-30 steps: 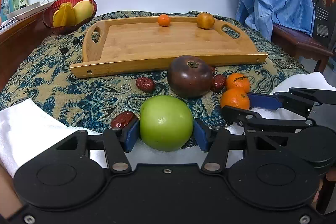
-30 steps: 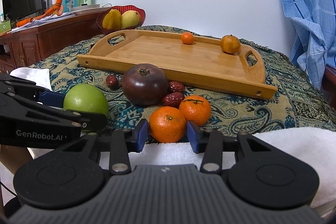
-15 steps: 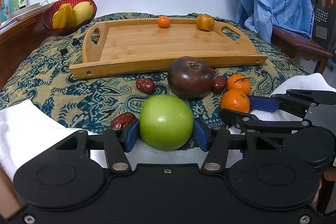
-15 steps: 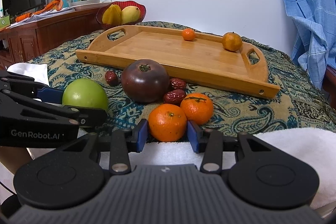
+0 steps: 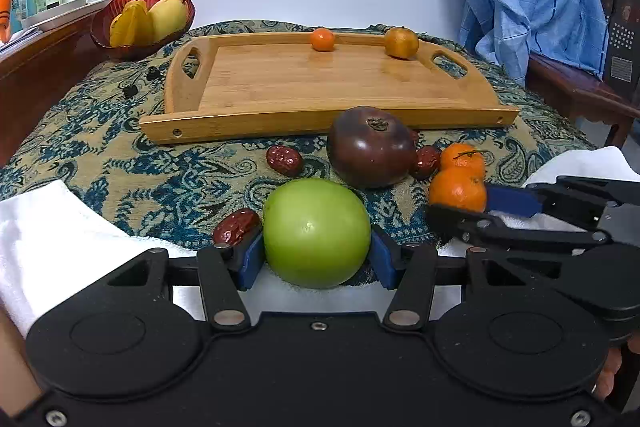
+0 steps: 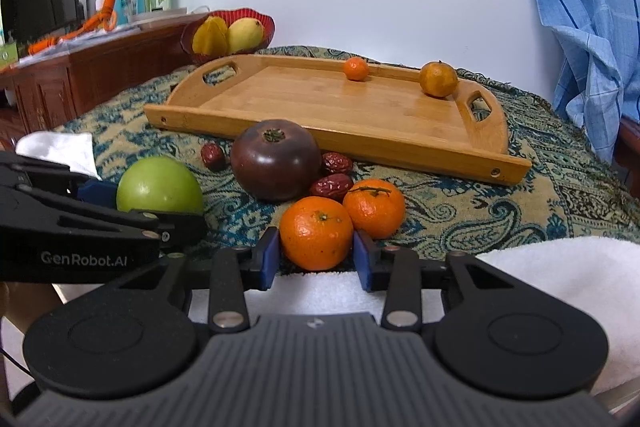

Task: Organize fruits
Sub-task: 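Lift and carry the green apple and tangerine over the tray with both grippers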

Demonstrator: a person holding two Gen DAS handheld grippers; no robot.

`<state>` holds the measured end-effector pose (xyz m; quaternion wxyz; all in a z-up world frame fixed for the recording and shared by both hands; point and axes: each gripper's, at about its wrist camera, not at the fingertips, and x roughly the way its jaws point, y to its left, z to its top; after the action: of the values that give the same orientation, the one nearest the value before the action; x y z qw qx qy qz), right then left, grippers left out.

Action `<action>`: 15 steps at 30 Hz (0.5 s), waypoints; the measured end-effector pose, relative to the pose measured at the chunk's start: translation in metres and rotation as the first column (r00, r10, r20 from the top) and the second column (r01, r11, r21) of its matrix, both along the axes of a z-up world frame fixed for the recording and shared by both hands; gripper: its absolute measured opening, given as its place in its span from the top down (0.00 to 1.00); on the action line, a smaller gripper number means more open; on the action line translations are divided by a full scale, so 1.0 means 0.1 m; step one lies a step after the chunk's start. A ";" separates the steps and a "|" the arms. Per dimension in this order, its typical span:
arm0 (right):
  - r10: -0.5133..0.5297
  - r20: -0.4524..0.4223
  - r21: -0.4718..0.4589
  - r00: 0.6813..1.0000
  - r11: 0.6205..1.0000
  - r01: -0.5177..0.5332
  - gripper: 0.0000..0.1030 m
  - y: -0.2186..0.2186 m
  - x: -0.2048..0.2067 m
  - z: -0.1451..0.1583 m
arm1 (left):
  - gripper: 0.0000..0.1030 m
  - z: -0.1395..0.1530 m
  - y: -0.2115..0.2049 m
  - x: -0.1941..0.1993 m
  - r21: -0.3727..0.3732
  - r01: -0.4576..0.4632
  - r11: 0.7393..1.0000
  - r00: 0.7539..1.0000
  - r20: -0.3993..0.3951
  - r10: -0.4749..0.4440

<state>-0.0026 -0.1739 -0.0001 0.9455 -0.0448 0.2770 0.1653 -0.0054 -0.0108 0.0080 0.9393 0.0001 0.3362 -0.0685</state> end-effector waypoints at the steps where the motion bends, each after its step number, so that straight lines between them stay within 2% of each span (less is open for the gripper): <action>1: 0.000 0.010 0.010 1.000 1.000 0.000 0.59 -0.01 -0.01 0.02 | 0.49 0.01 0.00 0.00 -0.002 -0.004 1.000 1.000 0.000 0.004; 15: -0.006 0.085 0.110 0.996 0.994 -0.003 0.59 -0.10 -0.06 0.19 | 0.49 0.19 -0.05 0.00 0.020 -0.014 1.000 0.999 0.033 0.014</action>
<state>-0.0083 -0.1837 0.0187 0.9575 0.0007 0.2272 0.1775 -0.0050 -0.0154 0.0270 0.9451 0.0082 0.3212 -0.0586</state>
